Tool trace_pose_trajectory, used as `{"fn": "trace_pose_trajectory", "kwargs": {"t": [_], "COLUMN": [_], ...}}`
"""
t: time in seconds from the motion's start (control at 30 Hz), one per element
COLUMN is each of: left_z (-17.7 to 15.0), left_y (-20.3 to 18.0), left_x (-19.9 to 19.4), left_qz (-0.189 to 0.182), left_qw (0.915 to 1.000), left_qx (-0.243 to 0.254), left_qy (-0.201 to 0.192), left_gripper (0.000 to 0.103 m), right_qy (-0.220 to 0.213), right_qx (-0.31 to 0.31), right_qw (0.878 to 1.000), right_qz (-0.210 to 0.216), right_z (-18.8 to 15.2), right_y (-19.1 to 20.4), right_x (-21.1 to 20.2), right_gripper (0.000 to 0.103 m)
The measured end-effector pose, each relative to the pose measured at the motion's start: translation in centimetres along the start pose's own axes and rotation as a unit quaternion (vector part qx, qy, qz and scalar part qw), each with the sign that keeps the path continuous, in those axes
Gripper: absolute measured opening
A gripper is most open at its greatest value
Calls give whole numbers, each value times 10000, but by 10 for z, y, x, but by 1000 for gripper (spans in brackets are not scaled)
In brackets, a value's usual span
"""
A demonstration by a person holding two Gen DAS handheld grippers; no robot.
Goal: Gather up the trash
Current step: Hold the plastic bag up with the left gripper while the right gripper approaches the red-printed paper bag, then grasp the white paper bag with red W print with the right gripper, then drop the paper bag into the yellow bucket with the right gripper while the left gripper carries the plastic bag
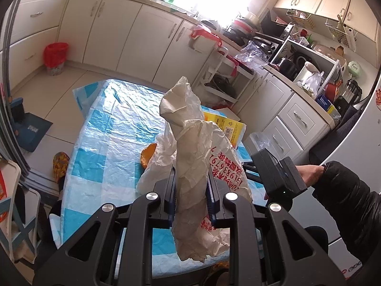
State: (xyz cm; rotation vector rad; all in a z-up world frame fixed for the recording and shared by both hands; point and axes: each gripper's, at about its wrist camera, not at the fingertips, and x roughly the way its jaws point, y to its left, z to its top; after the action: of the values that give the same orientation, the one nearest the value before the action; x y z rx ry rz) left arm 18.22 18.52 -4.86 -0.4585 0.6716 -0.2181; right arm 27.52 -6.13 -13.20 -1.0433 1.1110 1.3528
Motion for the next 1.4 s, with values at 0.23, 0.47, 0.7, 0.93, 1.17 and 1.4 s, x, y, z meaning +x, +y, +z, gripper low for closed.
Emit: {"fn": "trace_pose_trajectory", "kwargs": {"t": [0.23, 0.47, 0.7, 0.93, 1.17, 1.4], "left_z": [0, -8, -20, -29, -41, -51], "left_y": [-5, -21, -60, -124, -193, -239], "left_x": [-1, -10, -11, 15, 58, 105], "left_qz": [-51, -150, -316, -760, -1125, -1159], "left_qw": [10000, 9998, 9982, 9926, 9839, 9798], "left_qx": [-20, 113, 490, 880, 1236, 1394], "left_qy": [-31, -15, 130, 340, 641, 847], "left_gripper": [20, 20, 20, 20, 20, 20], "right_qy": [-331, -881, -1869, -1880, -928, -419], "right_qx": [677, 1683, 3153, 4880, 5850, 6490], "right_qw": [9971, 9805, 9236, 8316, 7908, 7515], "right_qz": [-123, -505, -1125, -1870, -1542, -1109], "right_z": [-20, -51, -116, -238, -315, -363], "right_y": [15, 34, 36, 10, -34, -52], "right_x": [-9, -17, -60, -82, -32, 3], "right_gripper": [47, 7, 6, 7, 7, 41]}}
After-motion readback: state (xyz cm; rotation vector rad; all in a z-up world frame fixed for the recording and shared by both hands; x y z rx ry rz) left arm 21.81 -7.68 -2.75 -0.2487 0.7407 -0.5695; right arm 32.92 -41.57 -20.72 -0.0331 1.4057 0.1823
